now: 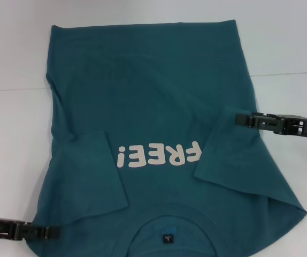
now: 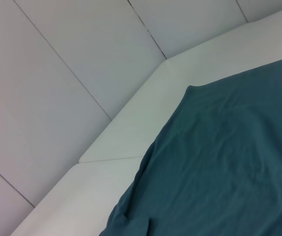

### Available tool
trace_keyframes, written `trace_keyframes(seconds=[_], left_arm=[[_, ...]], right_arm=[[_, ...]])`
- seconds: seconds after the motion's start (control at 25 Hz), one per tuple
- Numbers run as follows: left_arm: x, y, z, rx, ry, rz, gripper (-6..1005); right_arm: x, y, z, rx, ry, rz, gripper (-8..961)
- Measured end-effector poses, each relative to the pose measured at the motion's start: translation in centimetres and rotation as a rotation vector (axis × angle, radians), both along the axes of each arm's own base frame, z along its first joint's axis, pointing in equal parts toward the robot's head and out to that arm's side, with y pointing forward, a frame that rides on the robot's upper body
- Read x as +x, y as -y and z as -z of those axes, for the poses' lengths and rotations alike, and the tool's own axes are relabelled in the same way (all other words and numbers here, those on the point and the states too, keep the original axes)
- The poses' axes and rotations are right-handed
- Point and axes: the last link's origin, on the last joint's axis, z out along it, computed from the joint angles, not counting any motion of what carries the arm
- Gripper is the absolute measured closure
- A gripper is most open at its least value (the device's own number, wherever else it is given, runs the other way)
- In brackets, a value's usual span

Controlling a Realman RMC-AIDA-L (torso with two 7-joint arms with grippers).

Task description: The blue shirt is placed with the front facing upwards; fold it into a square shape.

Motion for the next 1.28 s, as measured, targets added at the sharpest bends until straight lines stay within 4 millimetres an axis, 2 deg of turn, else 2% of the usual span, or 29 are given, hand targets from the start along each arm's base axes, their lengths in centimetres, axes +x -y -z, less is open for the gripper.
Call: trace_keyframes(seconds=[0.32, 0.64, 1.08, 1.28], left_arm=[[0.08, -0.19, 0.0, 0.003, -0.004, 0.001, 178], [-0.01, -0.49, -0.11, 0.007, -0.025, -0.007, 337], [-0.15, -0.61, -0.29, 0.01, -0.043, -0.017, 826], [-0.16, -0.63, -0.28, 0.01, -0.044, -0.017, 970]], right_arm=[[-0.05, -0.07, -0.01, 0.001, 0.0, -0.001, 12], [-0.06, -0.1, -0.05, 0.004, -0.001, 0.0, 12], [-0.06, -0.1, -0.05, 0.003, -0.001, 0.0, 13], [-0.06, -0.1, -0.05, 0.003, -0.001, 0.0, 13]])
